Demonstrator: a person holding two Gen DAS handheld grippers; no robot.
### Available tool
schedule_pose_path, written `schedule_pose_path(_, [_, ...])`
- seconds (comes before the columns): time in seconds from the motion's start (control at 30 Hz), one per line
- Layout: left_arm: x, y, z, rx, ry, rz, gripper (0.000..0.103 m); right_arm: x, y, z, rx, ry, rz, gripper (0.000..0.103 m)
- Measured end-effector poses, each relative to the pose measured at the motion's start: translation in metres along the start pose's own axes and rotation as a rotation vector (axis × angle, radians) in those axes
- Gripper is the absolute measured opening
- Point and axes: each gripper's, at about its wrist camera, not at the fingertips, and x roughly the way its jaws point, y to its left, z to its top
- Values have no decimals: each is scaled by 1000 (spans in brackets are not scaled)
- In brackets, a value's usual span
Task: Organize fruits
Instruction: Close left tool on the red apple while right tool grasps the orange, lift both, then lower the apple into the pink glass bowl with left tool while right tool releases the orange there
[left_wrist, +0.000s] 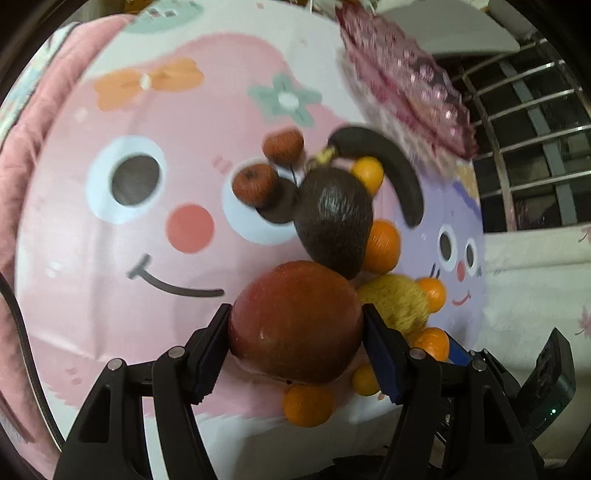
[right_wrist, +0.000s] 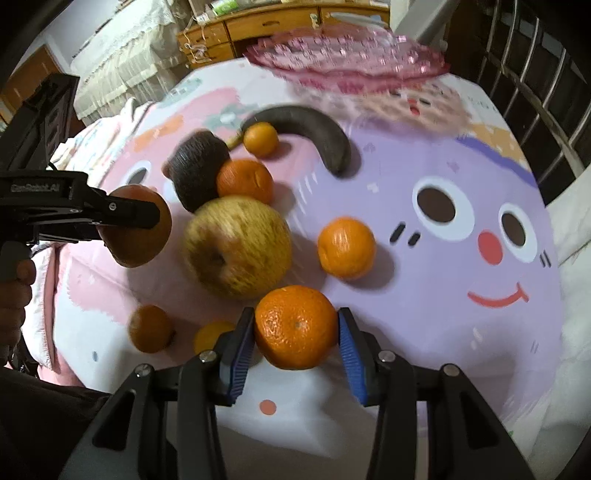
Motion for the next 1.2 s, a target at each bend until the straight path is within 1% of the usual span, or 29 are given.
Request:
schedule_pose_path(0.07, [-16,-1,4,-9,-30,1,67,-11,2,8,-18,-23,0,44])
schedule_pose_path(0.23, [-53,-11,21,2,-103,31,67,-40,4,33,-46,-76,-1,44])
schedule_pose_path(0.33, [-75,-17,32,8,-158,42,67,-59,4,51,-61,-144,16,44])
schedule_pose_path(0.5, [-98,-29,48,18,-239,52,67,-78,-3,84,-71,-232,32,44])
schedule_pose_path(0.67, [-113,-49,70,44,-304,68,67,-85,-12,116,-64,-304,38,44])
schedule_pose_path(0.83, [-113,-74,96,90,-349,78,67,-84,-30,148,-44,-350,45,44])
schedule_pose_path(0.9, [-110,-83,107,98,-361,74,67,-79,-39,158,-40,-356,43,44])
schedule_pose_path(1.0, [-100,-96,124,102,-365,69,67,-65,-52,171,-25,-342,43,44])
schedule_pose_path(1.1, [-84,-107,138,111,-352,67,67,-50,-64,176,-7,-314,51,44])
schedule_pose_path(1.2, [-65,-119,149,126,-334,84,67,-32,-78,182,22,-278,66,44])
